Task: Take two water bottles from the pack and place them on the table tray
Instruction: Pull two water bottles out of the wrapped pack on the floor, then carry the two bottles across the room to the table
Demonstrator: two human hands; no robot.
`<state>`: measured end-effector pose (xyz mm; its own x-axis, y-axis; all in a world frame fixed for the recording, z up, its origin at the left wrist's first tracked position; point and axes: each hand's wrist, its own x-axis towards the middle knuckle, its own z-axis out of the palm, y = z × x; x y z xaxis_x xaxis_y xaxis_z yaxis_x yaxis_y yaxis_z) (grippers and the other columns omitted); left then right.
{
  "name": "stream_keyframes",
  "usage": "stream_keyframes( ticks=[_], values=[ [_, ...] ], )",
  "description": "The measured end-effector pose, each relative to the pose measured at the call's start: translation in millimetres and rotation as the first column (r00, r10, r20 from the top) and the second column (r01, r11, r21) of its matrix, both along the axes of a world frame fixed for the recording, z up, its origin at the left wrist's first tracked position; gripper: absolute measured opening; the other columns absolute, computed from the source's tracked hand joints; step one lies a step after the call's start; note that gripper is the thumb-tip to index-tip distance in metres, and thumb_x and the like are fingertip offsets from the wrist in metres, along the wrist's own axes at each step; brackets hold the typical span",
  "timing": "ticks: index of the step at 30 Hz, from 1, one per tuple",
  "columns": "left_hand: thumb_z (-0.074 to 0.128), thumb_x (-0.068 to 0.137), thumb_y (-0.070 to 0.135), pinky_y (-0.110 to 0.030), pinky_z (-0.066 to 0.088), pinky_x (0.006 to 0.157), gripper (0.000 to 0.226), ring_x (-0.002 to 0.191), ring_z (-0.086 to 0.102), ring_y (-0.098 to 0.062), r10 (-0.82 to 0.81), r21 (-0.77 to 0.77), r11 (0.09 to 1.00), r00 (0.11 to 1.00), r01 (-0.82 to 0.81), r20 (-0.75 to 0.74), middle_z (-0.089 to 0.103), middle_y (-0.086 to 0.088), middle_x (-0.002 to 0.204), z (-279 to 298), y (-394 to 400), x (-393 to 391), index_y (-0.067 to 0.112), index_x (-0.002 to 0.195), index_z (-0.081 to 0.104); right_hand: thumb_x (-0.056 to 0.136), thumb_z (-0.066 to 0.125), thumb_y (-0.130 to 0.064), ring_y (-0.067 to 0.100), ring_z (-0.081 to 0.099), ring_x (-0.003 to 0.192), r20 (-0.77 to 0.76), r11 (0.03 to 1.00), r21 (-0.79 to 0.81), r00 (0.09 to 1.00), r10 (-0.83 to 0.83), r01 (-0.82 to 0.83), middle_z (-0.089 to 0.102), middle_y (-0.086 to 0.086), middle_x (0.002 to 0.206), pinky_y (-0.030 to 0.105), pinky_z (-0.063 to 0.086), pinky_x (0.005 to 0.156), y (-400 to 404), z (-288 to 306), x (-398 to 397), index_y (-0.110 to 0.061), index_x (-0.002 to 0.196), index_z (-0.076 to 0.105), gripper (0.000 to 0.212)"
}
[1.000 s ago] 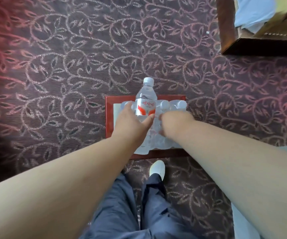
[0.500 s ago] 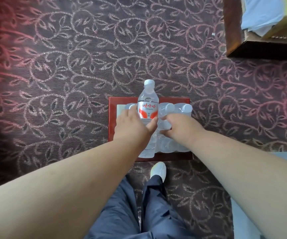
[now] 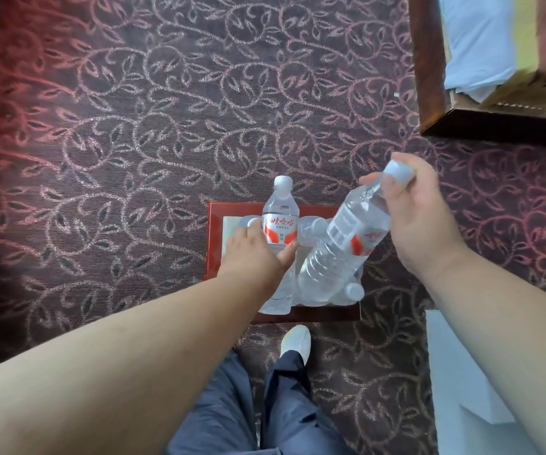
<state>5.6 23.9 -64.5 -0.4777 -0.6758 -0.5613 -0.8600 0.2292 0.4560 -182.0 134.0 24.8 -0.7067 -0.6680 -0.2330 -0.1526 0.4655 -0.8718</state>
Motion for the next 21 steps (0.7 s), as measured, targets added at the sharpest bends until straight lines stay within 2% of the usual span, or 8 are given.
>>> stream_keyframes(
  ticks=[4, 6, 10, 12, 14, 16, 19, 21],
  values=[
    [0.042, 0.081, 0.077, -0.047, 0.043, 0.102, 0.084, 0.117, 0.048, -0.029, -0.008, 0.0, 1.0, 1.0, 0.008, 0.001, 0.056, -0.009, 0.126, 2, -2, -2, 0.015, 0.137, 0.045, 0.09, 0.054, -0.047, 0.017, 0.077, 0.088, 0.27, 0.983, 0.03, 0.946, -0.181, 0.18, 0.082, -0.006, 0.099, 0.049, 0.06, 0.09, -35, -37, -8, -0.04, 0.11, 0.057, 0.022],
    [0.039, 0.078, 0.08, -0.048, 0.043, 0.102, 0.088, 0.118, 0.049, -0.029, -0.008, 0.007, 1.0, 1.0, 0.008, -0.012, 0.058, -0.008, 0.126, 2, -3, -2, 0.016, 0.137, 0.047, 0.088, 0.053, -0.049, 0.023, 0.076, 0.094, 0.246, 0.983, 0.119, 0.955, -0.169, 0.143, 0.081, -0.004, 0.102, 0.052, 0.059, 0.09, -51, -60, -3, -0.036, 0.111, 0.061, 0.027],
    [0.046, 0.079, 0.075, -0.049, 0.046, 0.099, 0.077, 0.115, 0.053, -0.029, 0.01, 0.008, 1.0, 0.997, -0.009, -0.079, 0.061, -0.005, 0.121, 0, -3, -1, 0.02, 0.132, 0.05, 0.091, 0.05, -0.05, 0.021, 0.068, 0.094, 0.1, 0.945, 0.264, 0.97, -0.223, 0.191, 0.075, -0.001, 0.112, 0.023, 0.058, 0.062, -68, -93, 16, -0.022, 0.126, 0.067, 0.048],
    [0.048, 0.078, 0.073, -0.05, 0.048, 0.098, 0.075, 0.115, 0.055, -0.029, 0.017, 0.019, 1.0, 0.996, -0.015, -0.088, 0.062, -0.004, 0.12, -1, -3, 1, 0.02, 0.132, 0.051, 0.093, 0.052, -0.049, 0.019, 0.067, 0.103, -0.01, 0.927, 0.267, 0.962, -0.271, 0.264, 0.073, 0.0, 0.123, 0.022, 0.052, 0.075, -68, -99, 23, -0.021, 0.132, 0.064, 0.049],
    [0.051, 0.079, 0.072, -0.049, 0.05, 0.095, 0.072, 0.112, 0.057, -0.029, 0.009, 0.028, 1.0, 0.997, -0.006, -0.077, 0.064, -0.004, 0.117, 1, -3, 3, 0.021, 0.129, 0.052, 0.091, 0.057, -0.051, 0.022, 0.059, 0.123, -0.116, 0.915, 0.262, 0.951, -0.287, 0.308, 0.062, 0.005, 0.141, 0.036, 0.049, 0.099, -60, -98, 35, -0.019, 0.143, 0.054, 0.061],
    [0.053, 0.078, 0.072, -0.048, 0.054, 0.087, 0.068, 0.102, 0.061, -0.027, 0.009, 0.061, 0.998, 0.998, -0.005, -0.065, 0.066, -0.002, 0.108, 3, -3, 1, 0.021, 0.122, 0.053, 0.085, 0.064, -0.055, 0.026, 0.055, 0.126, -0.163, 0.885, 0.332, 0.944, -0.288, 0.328, 0.055, 0.007, 0.142, 0.044, 0.049, 0.1, -45, -95, 55, -0.019, 0.146, 0.047, 0.073],
    [0.063, 0.075, 0.067, -0.043, 0.058, 0.074, 0.061, 0.084, 0.067, -0.021, 0.068, 0.159, 0.986, 0.995, -0.057, -0.067, 0.069, 0.001, 0.095, 9, -6, -3, 0.021, 0.114, 0.053, 0.073, 0.067, -0.071, 0.017, 0.058, 0.094, 0.094, 0.816, 0.516, 0.93, -0.355, 0.259, 0.052, -0.002, 0.118, 0.033, 0.049, 0.073, -22, -94, 85, -0.022, 0.142, 0.039, 0.09],
    [0.068, 0.076, 0.061, -0.038, 0.057, 0.07, 0.057, 0.082, 0.067, -0.019, 0.099, 0.239, 0.968, 0.991, -0.076, -0.087, 0.071, 0.002, 0.095, 12, -9, -4, 0.02, 0.112, 0.053, 0.065, 0.062, -0.079, 0.017, 0.055, 0.097, 0.22, 0.818, 0.537, 0.902, -0.372, 0.207, 0.051, -0.007, 0.116, 0.035, 0.047, 0.078, -12, -95, 86, -0.023, 0.145, 0.038, 0.101]
  ],
)
